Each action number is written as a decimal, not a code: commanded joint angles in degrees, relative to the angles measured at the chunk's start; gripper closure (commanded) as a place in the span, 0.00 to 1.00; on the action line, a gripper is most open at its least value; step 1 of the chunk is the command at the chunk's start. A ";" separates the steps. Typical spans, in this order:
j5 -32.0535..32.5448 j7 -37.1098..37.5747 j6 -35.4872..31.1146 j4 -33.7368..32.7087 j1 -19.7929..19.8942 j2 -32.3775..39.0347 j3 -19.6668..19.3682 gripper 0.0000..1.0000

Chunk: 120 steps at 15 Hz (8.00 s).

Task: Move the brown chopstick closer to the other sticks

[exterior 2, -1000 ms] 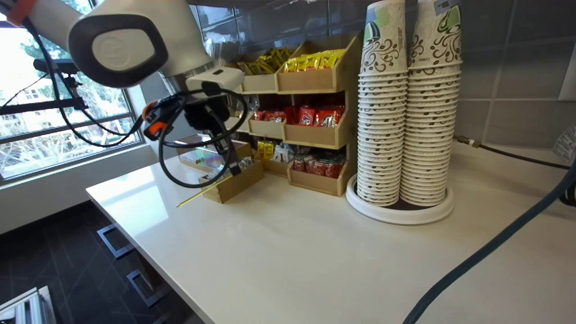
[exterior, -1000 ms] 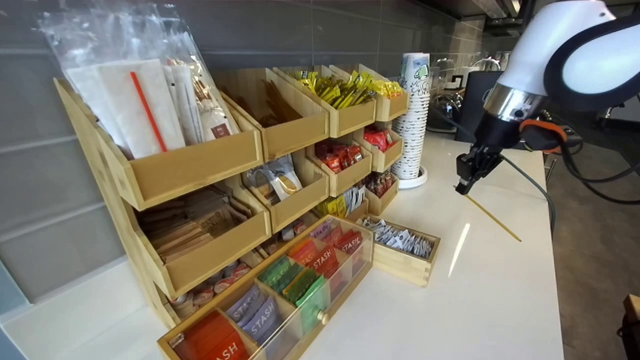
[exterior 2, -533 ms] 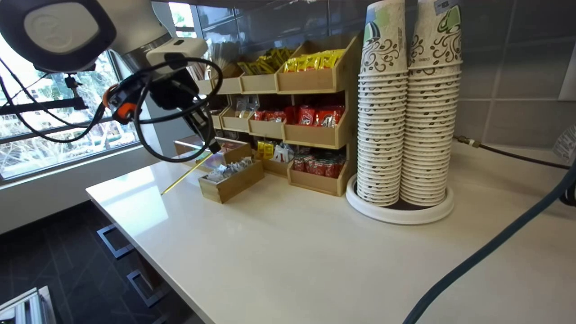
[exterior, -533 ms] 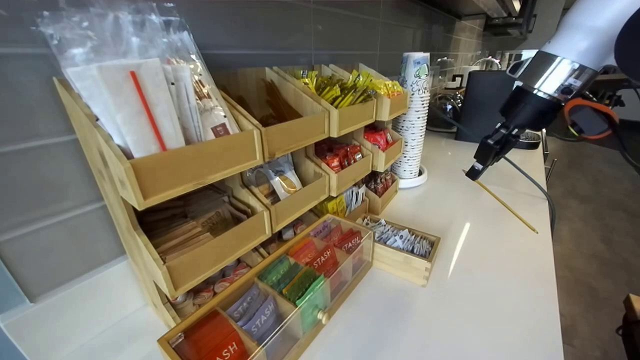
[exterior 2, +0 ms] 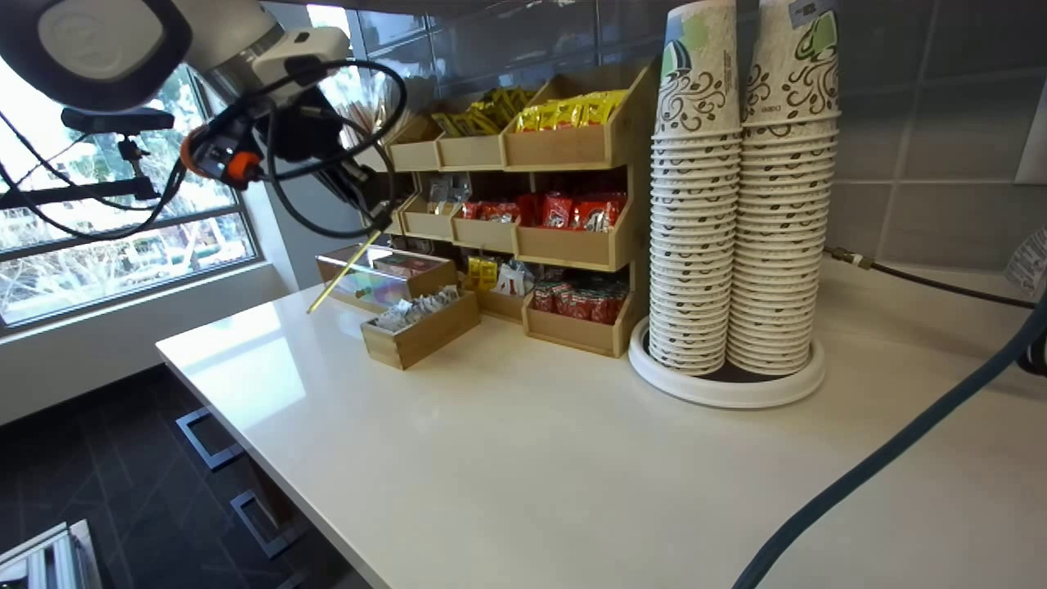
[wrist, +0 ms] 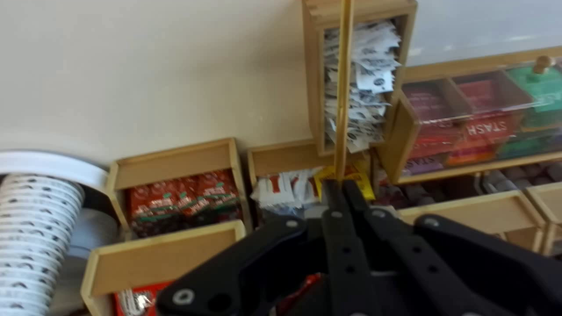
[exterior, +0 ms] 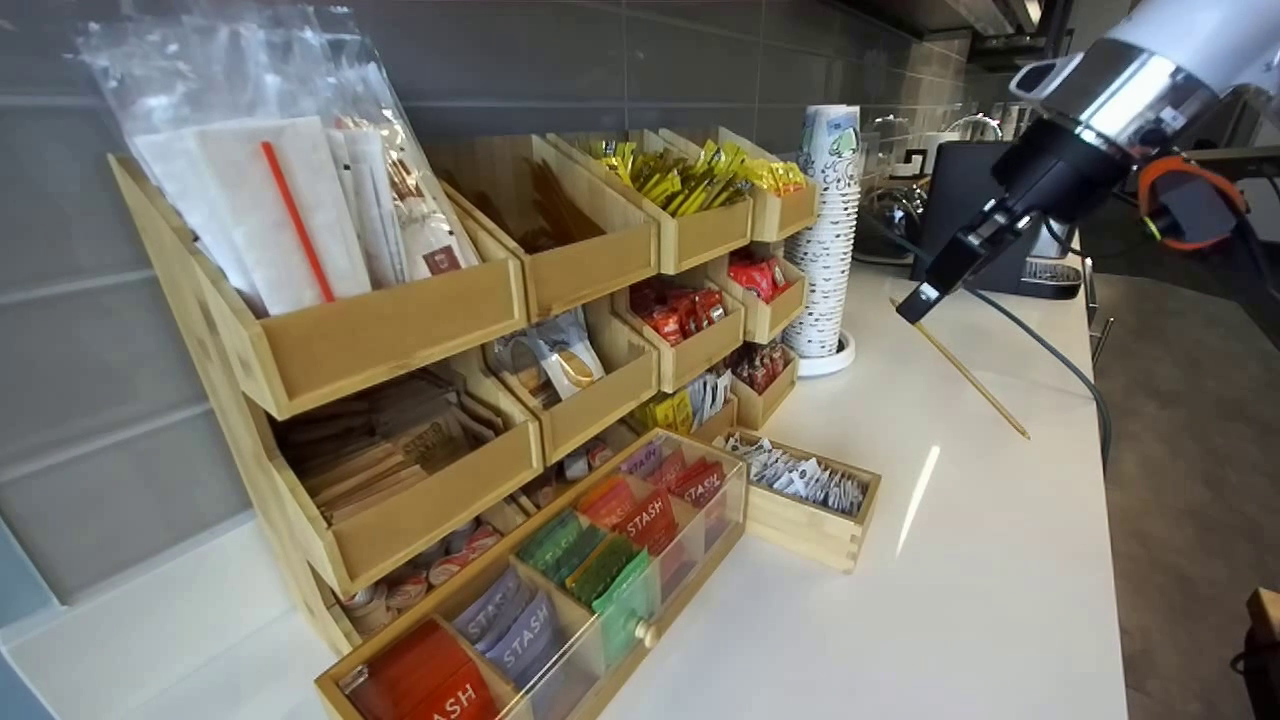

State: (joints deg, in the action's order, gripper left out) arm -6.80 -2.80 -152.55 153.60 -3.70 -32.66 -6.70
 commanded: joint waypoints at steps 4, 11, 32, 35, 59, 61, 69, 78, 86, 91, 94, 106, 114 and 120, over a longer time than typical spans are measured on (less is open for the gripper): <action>-4.93 -8.59 -3.30 -2.14 -10.98 -8.53 -1.86 0.99; -13.05 -15.46 -21.35 -7.01 -33.34 -4.44 -10.27 0.99; -12.84 -10.50 -49.81 -15.38 -60.42 4.39 -29.69 0.99; -11.85 -8.08 -54.48 -18.04 -67.72 6.92 -36.31 0.99; -8.43 -7.24 -64.53 -31.67 -110.70 17.30 -84.27 0.99; -8.62 -8.06 -64.55 -32.17 -113.53 17.15 -87.17 0.99; -9.30 -10.84 -64.36 -33.62 -121.33 16.52 -95.47 0.99; -9.47 -12.04 -63.53 -34.57 -126.18 16.40 -100.69 0.36; -10.19 -10.20 -56.14 -33.25 -121.31 23.47 -99.34 0.00; -9.58 -10.36 -52.33 -33.44 -120.16 26.47 -99.49 0.00; -9.51 -9.82 -48.96 -33.29 -118.69 29.90 -99.18 0.00; -7.49 -11.93 -33.41 -34.22 -118.96 42.61 -105.65 0.00; -26.63 -31.33 -12.52 -34.36 -137.59 48.48 -122.75 0.00; -49.51 -53.86 5.88 -27.75 -137.67 63.14 -130.43 0.00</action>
State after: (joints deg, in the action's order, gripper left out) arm -47.57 -48.17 -155.72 120.67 -141.36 21.41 -133.22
